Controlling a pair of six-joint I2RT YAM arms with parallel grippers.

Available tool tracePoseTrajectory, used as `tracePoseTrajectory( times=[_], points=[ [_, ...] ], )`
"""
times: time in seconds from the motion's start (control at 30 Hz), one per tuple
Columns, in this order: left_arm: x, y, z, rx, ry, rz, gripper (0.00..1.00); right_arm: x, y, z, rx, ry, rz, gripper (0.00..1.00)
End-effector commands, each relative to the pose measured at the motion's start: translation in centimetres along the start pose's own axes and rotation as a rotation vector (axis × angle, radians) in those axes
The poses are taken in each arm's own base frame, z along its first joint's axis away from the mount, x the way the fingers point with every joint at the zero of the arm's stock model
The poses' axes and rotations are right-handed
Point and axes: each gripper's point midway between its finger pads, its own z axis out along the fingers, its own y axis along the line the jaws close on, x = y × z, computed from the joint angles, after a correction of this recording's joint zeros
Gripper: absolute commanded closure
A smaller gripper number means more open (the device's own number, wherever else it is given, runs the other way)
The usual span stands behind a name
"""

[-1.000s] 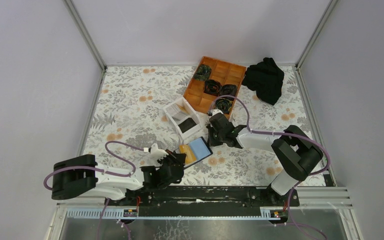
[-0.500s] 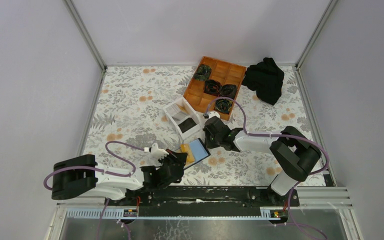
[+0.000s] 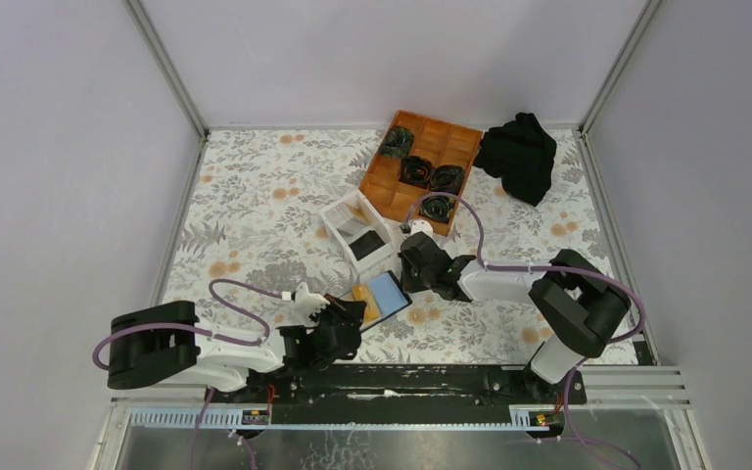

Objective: Put the credit cards into the card holder
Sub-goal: Insert the credit card into the card holder.

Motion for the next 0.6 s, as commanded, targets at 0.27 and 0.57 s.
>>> tracePoseTrajectory(
  times=[0.27,0.57],
  points=[
    [0.0,0.8,0.3,-0.023,-0.023,-0.041,1.00,1.9,0.3,-1.3,0.007,0.008,0.012,1.00],
    [-0.1,1.1,0.2,-0.030,-0.027,-0.050,1.00,2.4,0.7,-1.7,0.010,0.000,0.012,1.00]
  ],
)
